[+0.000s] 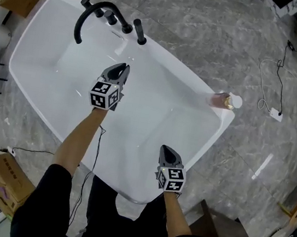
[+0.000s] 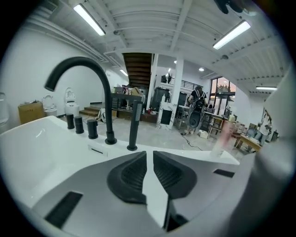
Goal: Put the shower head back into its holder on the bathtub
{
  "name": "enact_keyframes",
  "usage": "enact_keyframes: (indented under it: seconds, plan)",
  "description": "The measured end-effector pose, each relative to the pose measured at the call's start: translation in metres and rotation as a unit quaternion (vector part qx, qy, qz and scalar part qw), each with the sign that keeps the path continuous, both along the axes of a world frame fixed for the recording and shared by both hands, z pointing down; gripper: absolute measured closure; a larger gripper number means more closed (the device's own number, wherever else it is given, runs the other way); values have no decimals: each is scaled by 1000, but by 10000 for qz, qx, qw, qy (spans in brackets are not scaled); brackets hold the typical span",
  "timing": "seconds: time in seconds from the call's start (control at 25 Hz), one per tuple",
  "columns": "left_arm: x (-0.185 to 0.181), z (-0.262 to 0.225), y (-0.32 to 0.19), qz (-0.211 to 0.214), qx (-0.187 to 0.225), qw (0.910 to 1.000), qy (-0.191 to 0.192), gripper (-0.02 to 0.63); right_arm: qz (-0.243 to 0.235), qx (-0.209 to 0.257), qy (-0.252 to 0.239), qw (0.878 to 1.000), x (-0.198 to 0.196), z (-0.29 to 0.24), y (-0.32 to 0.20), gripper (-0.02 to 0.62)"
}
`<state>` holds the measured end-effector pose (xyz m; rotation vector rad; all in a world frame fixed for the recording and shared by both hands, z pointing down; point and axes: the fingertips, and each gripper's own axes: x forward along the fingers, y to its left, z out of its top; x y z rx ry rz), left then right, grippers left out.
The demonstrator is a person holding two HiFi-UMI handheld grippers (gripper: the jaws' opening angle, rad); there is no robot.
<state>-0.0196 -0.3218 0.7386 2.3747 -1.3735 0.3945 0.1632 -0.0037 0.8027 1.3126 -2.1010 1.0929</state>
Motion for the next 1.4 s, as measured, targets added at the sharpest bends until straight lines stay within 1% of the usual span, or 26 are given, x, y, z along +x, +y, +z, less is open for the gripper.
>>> enact_keyframes:
  seconds: [0.08,0.2,0.28,0.4,0.52,0.6,0.68,0.8,0.92,1.0,1.16,1.28,1.4]
  plan:
    - [-9,-4,41,-130,-136,9998,35,556,134,-46,1,9999,1,-7,2,590]
    - [-20,-12,96,-206,-309,9993,-49,569,103,11,34,9999,-5,-24,0,591]
    - [-26,-21,128,-175,-401,9989,-163,571,-6,42,40,10000,-14,-37,-1,591]
    - [-29,-39,174,-97,-591,9978,-297,572,-360,45,53,9993,-32,-59,-2,591]
    - [-27,-64,205,-228,-686,9973,-143,572,-597,265,-25,9979,-41,-86,-15,589]
    - [-24,-83,219,-358,-679,9971,-15,572,-655,366,-21,9972,-43,-102,-22,589]
    - [-25,-102,232,-430,-620,9971,34,572,-714,399,9,9967,-47,-116,-21,589]
    - [-30,-136,240,-478,-434,9978,132,572,-810,520,14,9954,-54,-139,-24,588]
    - [-36,-169,239,-523,-166,9985,56,572,-919,824,12,9923,-61,-171,-39,588]
    - [-40,-192,232,-581,65,9983,30,572,-1022,1127,38,9884,-65,-198,-55,588]
    - [-38,-251,212,-533,681,9962,60,572,-1157,1823,15,9764,-73,-262,-90,588]
    - [-34,-300,193,-437,1179,9921,48,572,-1120,2339,-8,9658,-77,-315,-118,588]
    - [-32,-347,178,-276,1572,9872,19,572,-1051,2856,-55,9526,-85,-368,-139,588]
